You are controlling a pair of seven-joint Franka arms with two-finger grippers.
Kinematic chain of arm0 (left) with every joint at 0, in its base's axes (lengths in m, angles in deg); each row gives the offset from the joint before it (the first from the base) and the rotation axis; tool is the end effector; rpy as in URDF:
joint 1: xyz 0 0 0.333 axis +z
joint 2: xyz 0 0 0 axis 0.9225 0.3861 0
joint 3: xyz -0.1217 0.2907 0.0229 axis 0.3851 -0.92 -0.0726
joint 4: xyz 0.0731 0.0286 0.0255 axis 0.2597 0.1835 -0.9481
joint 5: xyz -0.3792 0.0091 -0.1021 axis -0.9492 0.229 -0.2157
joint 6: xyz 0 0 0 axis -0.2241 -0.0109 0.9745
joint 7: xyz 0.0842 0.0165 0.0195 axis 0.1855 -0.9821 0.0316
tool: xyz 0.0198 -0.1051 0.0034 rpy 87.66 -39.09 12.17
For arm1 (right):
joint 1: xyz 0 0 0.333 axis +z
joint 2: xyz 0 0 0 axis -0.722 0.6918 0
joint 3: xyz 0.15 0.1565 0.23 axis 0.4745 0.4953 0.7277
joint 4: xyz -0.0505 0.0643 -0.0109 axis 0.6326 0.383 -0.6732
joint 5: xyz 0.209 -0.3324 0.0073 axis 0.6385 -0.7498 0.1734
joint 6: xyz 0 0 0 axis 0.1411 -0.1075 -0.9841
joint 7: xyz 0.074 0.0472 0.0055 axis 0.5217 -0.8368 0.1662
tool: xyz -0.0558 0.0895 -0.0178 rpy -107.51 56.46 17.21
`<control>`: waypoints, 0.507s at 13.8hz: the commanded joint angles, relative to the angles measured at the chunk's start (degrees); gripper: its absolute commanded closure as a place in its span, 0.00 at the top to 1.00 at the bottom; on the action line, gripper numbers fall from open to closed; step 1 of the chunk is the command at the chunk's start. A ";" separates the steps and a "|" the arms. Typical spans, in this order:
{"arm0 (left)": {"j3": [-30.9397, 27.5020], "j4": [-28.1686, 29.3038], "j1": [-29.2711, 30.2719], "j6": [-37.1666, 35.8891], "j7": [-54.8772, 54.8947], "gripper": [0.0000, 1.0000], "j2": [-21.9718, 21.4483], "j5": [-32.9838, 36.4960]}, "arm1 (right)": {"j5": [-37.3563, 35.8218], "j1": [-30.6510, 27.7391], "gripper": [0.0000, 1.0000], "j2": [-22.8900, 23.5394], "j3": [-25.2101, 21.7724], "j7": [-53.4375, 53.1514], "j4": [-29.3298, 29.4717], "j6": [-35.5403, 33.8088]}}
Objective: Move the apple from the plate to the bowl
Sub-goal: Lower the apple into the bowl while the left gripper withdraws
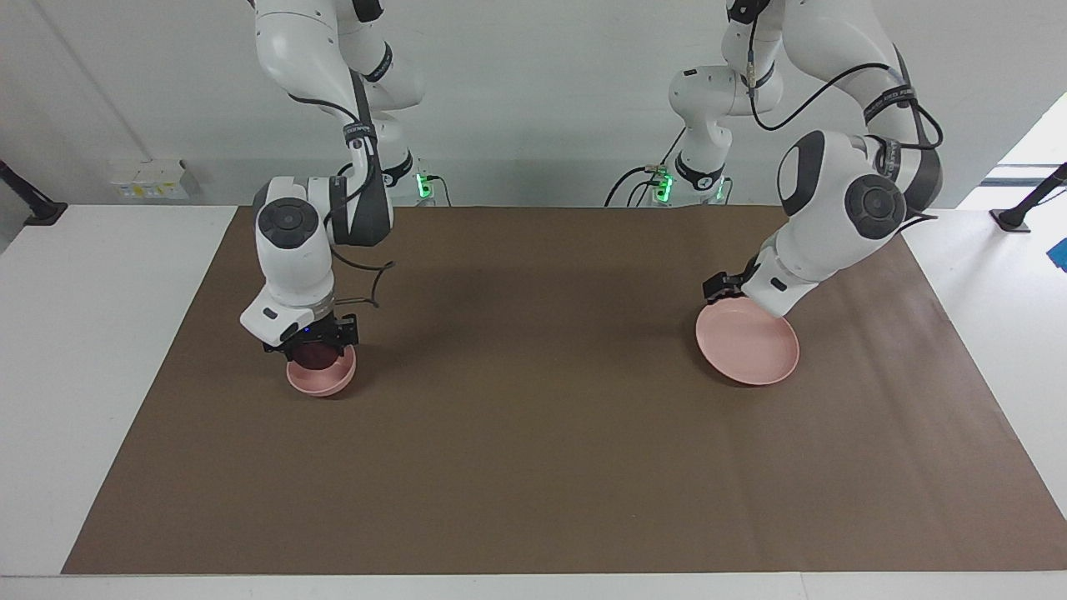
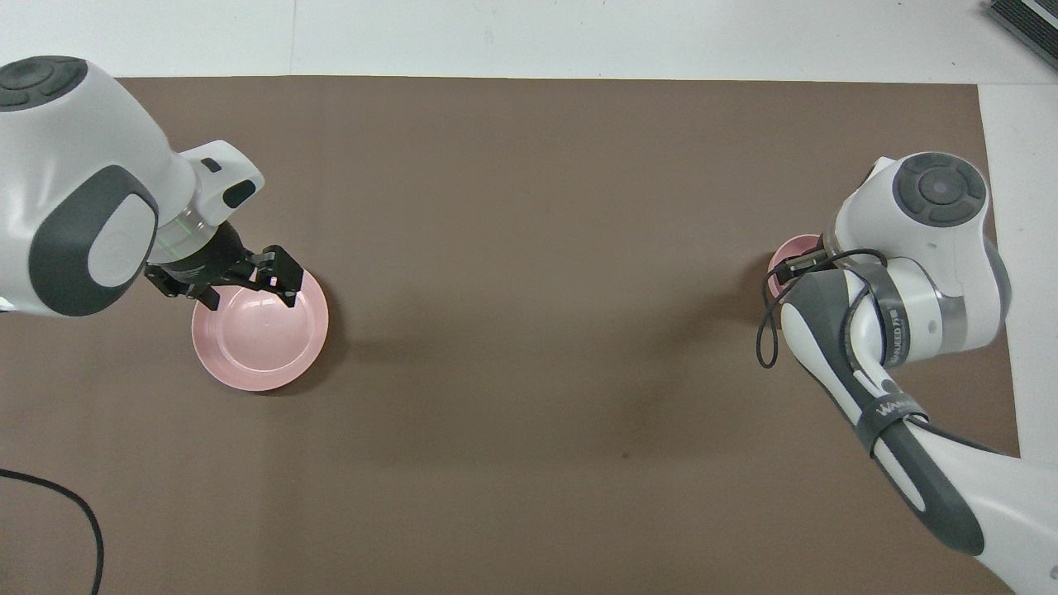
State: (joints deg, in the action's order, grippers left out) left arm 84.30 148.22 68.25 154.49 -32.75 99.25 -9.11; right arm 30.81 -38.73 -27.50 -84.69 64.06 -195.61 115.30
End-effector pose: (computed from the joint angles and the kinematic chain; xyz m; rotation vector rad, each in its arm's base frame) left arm 0.5879 -0.1061 0.4712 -3.0892 0.1396 0.4601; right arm 0.6145 0.0120 0.3571 2.8961 0.3186 -0.0302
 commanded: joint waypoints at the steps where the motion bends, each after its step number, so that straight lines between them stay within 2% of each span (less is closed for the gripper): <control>1: 0.45 -2.66 2.28 -6.97 7.68 1.00 -2.85 3.63 | -1.65 -0.72 0.00 0.54 0.39 -1.62 -0.85 2.37; 3: 0.10 -4.77 2.55 -11.64 8.58 1.00 -4.70 5.65 | -1.65 -0.98 0.00 0.97 0.47 -1.62 -1.29 2.46; 6: 0.10 -10.83 2.46 -17.98 8.58 1.00 -4.88 5.48 | -1.39 -1.42 0.00 1.86 0.47 -1.44 -1.20 3.86; 7: -0.07 -10.93 2.46 -17.81 8.58 1.00 -5.67 5.31 | -1.04 -1.42 0.06 2.20 0.47 -1.53 -1.20 3.96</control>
State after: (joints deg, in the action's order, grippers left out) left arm 84.21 139.75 70.64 138.76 -25.01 93.78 -4.84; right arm 30.81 -39.26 -25.53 -84.72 64.06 -196.32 117.49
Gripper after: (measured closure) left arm 0.000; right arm 0.123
